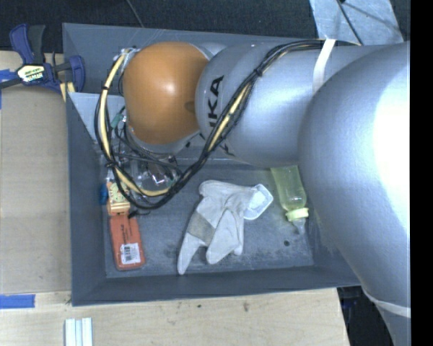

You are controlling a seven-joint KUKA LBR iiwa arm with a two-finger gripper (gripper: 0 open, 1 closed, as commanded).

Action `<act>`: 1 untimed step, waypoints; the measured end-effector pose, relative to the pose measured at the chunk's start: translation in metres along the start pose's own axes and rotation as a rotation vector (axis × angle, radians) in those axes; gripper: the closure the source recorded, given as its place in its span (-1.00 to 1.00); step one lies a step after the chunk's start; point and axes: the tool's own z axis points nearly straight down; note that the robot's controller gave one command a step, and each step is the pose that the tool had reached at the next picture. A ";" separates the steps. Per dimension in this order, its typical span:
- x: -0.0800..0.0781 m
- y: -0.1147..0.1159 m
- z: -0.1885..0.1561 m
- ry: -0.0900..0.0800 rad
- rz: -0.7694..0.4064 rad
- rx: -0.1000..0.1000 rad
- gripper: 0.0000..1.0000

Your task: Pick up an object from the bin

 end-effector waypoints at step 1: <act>-0.020 -0.005 0.074 -0.007 -0.209 -0.001 -1.00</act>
Offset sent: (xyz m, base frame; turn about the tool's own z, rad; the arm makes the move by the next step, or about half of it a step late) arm 0.0053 -0.0087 -0.0781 -0.5214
